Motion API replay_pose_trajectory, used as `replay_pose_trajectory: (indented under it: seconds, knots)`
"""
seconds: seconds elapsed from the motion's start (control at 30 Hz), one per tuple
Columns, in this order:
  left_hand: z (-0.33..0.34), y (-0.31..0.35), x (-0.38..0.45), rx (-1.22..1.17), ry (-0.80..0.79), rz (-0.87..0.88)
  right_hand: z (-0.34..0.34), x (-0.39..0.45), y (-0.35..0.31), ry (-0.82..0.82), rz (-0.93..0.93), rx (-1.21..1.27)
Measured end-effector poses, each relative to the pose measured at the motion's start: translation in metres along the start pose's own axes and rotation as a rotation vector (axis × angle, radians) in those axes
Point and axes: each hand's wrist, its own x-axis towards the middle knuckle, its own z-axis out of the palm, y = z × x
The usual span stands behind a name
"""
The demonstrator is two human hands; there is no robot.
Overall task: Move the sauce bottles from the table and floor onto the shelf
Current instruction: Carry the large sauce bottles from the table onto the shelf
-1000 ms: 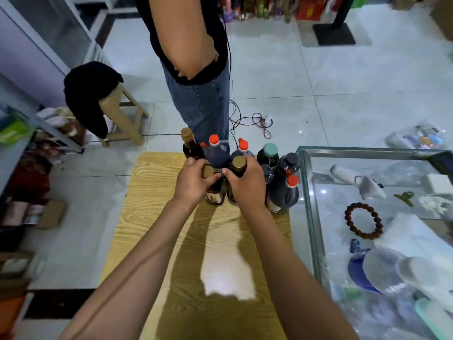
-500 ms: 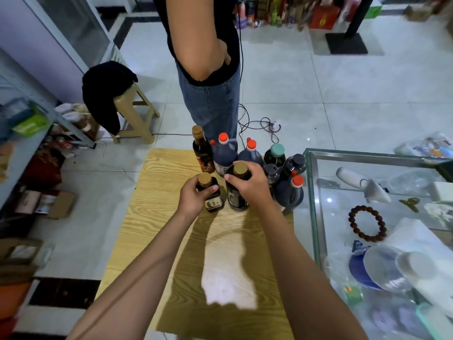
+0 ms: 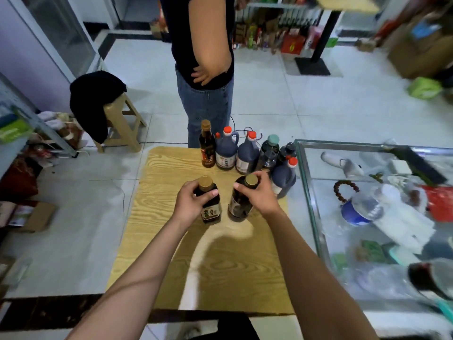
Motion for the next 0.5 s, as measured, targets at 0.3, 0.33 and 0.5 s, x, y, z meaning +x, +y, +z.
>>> replay_pose_trajectory:
  seconds: [0.3,0.33,0.5]
  knots:
    - [-0.034,0.020,-0.084,-0.078,-0.224,0.059,0.001,-0.149,-0.004,0.373,0.023,0.381]
    - [-0.033,0.022,-0.093,-0.090,-0.246,0.070,-0.002,-0.165,-0.010,0.377,-0.015,0.415]
    - [-0.014,0.050,-0.156,-0.209,-0.387,0.092,-0.032,-0.263,-0.025,0.480,-0.156,0.559]
